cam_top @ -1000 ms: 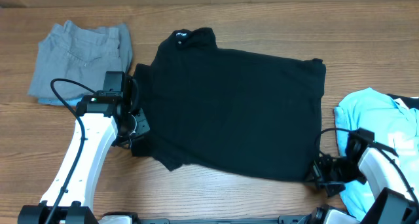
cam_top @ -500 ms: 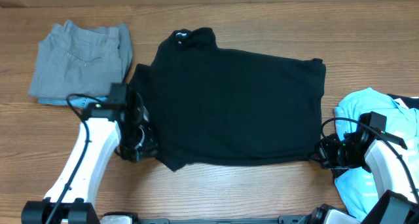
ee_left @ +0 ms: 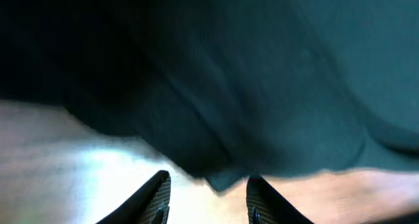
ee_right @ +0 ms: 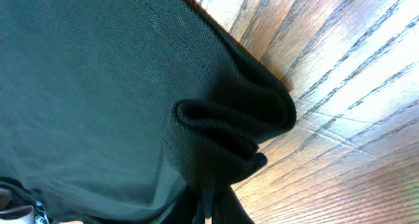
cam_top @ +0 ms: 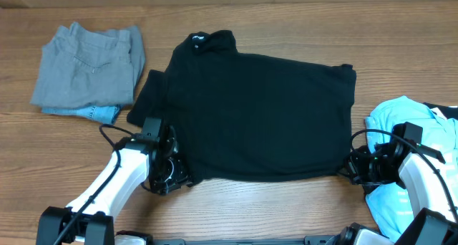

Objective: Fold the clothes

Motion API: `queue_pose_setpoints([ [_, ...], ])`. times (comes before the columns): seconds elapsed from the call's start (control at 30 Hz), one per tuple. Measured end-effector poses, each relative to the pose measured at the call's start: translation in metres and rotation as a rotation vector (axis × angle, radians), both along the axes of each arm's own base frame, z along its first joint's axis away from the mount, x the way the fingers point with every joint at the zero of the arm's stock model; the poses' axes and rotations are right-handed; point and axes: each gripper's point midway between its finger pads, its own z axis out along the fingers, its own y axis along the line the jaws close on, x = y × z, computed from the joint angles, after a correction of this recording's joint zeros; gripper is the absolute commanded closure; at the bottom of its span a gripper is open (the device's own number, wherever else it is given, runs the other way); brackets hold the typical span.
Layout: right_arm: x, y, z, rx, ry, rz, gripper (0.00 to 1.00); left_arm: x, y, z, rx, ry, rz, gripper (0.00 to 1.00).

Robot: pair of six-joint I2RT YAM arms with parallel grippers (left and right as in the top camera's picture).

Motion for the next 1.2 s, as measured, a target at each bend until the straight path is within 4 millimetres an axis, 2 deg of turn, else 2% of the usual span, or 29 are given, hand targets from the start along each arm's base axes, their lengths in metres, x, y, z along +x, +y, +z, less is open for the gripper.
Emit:
queue_pose_setpoints([
  [0.1,0.0,0.0,0.0,-0.001,-0.002,0.004,0.96,0.004,0.0,-0.007,0.001,-0.026,0.017,0.61],
  [0.17,0.0,0.0,0.0,-0.002,-0.005,0.011,0.96,0.006,0.0,-0.007,-0.002,-0.038,0.022,0.69],
  [0.2,0.0,0.0,0.0,-0.002,-0.007,0.014,0.96,0.007,0.0,-0.007,-0.003,-0.041,0.026,0.8],
  [0.3,0.0,0.0,0.0,-0.003,-0.01,0.021,0.96,0.011,-0.001,-0.008,-0.002,-0.056,0.036,0.95],
  [0.5,0.002,-0.001,0.0,-0.007,-0.018,0.024,0.96,0.01,0.0,-0.008,0.002,-0.048,0.041,0.96],
  [0.63,0.001,0.0,0.0,-0.006,-0.015,0.025,0.96,-0.003,0.001,-0.007,0.006,0.008,0.039,0.96],
  [0.7,0.001,0.0,0.0,-0.006,-0.017,0.03,0.96,-0.007,0.002,-0.002,0.012,0.037,0.034,0.96],
  [0.77,0.0,0.0,0.0,-0.005,-0.015,0.036,0.96,0.0,0.001,0.01,0.01,0.03,0.015,0.96],
  [0.83,0.0,0.0,0.0,-0.006,-0.017,0.041,0.96,0.013,-0.002,0.022,0.004,-0.007,-0.001,0.92],
  [0.87,0.0,0.0,0.0,-0.007,-0.019,0.043,0.96,0.019,-0.003,0.026,0.001,-0.024,-0.007,0.85],
  [0.9,0.0,0.0,0.0,-0.006,-0.019,0.044,0.96,0.025,-0.004,0.03,-0.003,-0.047,-0.014,0.73],
  [0.93,0.0,0.0,0.0,-0.007,-0.02,0.048,0.96,0.027,-0.003,0.03,0.0,-0.053,-0.02,0.7],
  [1.0,0.0,0.0,0.0,-0.008,-0.022,0.048,0.96,0.025,-0.003,0.029,0.004,-0.051,-0.021,0.64],
  [1.1,0.001,0.0,0.0,-0.009,-0.025,0.048,0.96,0.013,-0.001,0.017,0.008,-0.02,-0.016,0.59],
  [1.2,0.001,-0.001,0.0,-0.01,-0.027,0.048,0.96,-0.003,-0.001,-0.002,-0.007,0.007,-0.003,0.47],
])
